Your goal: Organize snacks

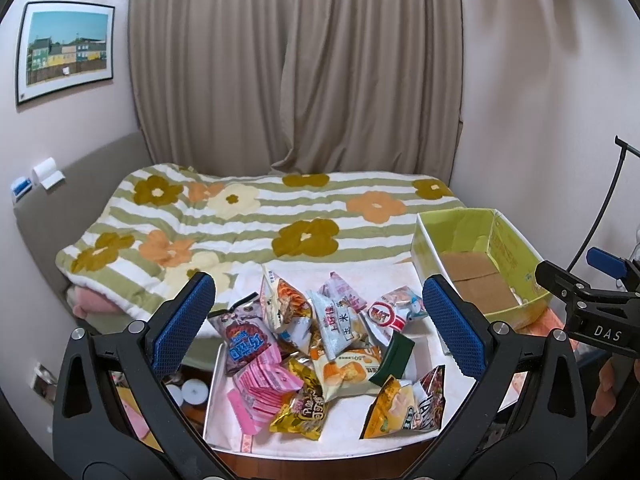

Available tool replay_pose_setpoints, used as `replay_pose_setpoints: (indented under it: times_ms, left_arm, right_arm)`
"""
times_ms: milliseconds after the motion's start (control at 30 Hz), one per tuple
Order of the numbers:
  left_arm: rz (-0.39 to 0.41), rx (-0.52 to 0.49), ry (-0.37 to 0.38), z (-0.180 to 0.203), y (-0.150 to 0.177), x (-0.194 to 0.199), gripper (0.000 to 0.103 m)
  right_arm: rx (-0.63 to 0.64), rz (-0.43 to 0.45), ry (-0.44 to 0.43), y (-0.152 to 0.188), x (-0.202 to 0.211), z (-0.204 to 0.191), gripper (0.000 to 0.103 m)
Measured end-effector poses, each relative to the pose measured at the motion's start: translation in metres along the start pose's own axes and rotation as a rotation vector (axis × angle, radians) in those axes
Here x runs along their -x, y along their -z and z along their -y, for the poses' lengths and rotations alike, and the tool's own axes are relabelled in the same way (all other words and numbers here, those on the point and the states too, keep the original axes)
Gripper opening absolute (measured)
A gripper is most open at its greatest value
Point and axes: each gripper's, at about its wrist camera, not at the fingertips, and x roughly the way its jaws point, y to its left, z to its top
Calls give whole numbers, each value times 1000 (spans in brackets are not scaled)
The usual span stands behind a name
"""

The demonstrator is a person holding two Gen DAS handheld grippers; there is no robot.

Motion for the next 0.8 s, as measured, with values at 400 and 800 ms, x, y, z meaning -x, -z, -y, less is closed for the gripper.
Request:
replay_pose_setpoints:
  times_ms: [400, 800]
  left_arm:
    - [1, -1, -3, 2, 2, -1, 103]
    - [1, -1, -2, 2, 3, -2, 103]
  right_arm:
    - [0, -2, -1, 0, -2, 0, 103]
    - [-2, -1, -2, 1, -2, -2, 103]
